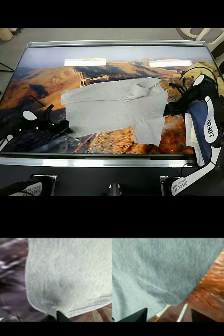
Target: Fold the shirts.
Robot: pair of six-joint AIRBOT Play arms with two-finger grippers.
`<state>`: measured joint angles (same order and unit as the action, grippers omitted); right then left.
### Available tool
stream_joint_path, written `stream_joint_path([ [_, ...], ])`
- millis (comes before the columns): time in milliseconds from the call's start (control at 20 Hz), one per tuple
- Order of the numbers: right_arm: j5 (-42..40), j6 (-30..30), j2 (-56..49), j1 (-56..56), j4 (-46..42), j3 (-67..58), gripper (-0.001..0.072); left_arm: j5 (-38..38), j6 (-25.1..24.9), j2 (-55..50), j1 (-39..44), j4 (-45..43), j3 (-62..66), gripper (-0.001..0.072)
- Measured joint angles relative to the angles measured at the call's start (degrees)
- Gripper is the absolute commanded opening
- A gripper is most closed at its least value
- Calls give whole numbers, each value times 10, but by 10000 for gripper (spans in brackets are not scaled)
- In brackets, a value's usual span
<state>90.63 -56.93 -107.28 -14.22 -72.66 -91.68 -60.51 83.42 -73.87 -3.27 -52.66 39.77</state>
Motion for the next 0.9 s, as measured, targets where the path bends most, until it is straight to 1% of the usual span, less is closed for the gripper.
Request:
stream_joint_path([
  [50, -9, -2, -5, 0, 2, 6, 463, 1, -1, 6, 0, 0, 0, 22],
  [100, -20, -7, -11, 0, 5, 10, 375, 1, -2, 10, 1, 1, 0, 22],
  [200, -38, -12, -19, 0, 23, 16, 18, 1, -4, 17, 1, 2, 0, 22],
  [350, -78, -9, -16, 1, 51, 9, 13, -1, -8, 31, -3, 1, 14, 19],
  [500, -86, 24, 41, 1, 65, -26, 13, -1, -10, 76, -23, -14, 92, 19],
  [600, -104, 42, 117, 1, 71, -68, 14, 0, -10, 124, -44, -33, 201, 20],
  [700, -143, 55, 224, 1, 77, -115, 14, 14, -10, 175, -65, -44, 343, 20],
  [800, -215, 73, 349, 1, 79, -147, 14, 53, -10, 223, -79, -50, 487, 20],
  [900, -294, 93, 466, 1, 65, -163, 13, 96, -10, 268, -86, -58, 601, 20],
])
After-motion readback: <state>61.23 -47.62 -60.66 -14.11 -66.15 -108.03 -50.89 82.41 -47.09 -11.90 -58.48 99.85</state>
